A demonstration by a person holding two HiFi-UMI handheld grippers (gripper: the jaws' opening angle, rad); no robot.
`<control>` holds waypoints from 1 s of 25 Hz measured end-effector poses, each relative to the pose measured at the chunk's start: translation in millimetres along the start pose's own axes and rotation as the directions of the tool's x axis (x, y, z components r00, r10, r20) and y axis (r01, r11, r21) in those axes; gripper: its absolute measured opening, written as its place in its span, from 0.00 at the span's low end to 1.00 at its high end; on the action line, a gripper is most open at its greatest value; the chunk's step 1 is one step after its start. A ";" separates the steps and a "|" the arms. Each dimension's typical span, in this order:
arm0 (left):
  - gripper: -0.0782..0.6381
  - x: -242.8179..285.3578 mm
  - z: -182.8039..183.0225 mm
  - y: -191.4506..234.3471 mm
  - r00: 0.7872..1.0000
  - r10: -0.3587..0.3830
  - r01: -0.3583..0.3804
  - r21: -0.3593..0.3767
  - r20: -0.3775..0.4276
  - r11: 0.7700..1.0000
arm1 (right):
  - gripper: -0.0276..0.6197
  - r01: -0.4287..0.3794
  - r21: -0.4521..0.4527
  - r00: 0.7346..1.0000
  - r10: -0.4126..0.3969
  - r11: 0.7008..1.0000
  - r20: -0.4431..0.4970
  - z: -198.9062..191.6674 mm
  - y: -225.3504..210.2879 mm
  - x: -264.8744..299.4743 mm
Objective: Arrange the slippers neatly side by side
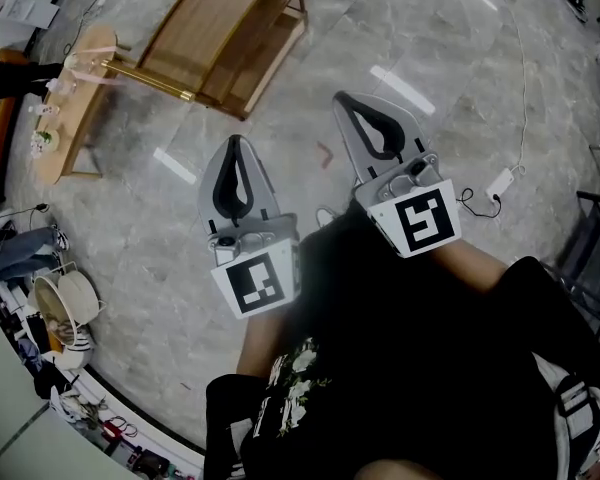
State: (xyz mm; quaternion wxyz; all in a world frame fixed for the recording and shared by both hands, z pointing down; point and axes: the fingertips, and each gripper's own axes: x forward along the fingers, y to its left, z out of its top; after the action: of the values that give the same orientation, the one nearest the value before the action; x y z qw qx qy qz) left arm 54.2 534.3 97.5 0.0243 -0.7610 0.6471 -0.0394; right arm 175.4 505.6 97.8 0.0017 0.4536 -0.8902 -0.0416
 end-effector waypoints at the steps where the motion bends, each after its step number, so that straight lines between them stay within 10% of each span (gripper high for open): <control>1: 0.11 2.7 -2.4 -0.1 1.000 0.011 -0.011 -0.005 -0.009 1.000 | 0.04 -0.009 0.000 1.000 0.009 1.000 -0.006 -1.3 -3.9 1.7; 25: 0.11 36.8 -26.5 -46.5 0.982 0.147 -0.141 0.059 -0.122 0.988 | 0.04 -0.121 0.070 0.991 0.125 0.990 -0.054 -42.5 -72.0 -2.4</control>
State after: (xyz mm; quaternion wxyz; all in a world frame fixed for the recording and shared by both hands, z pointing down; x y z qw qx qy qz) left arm 103.4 505.8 129.1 0.0053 -0.7074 0.6994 -0.1017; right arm 236.6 462.3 134.8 0.0153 0.3988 -0.9169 0.0016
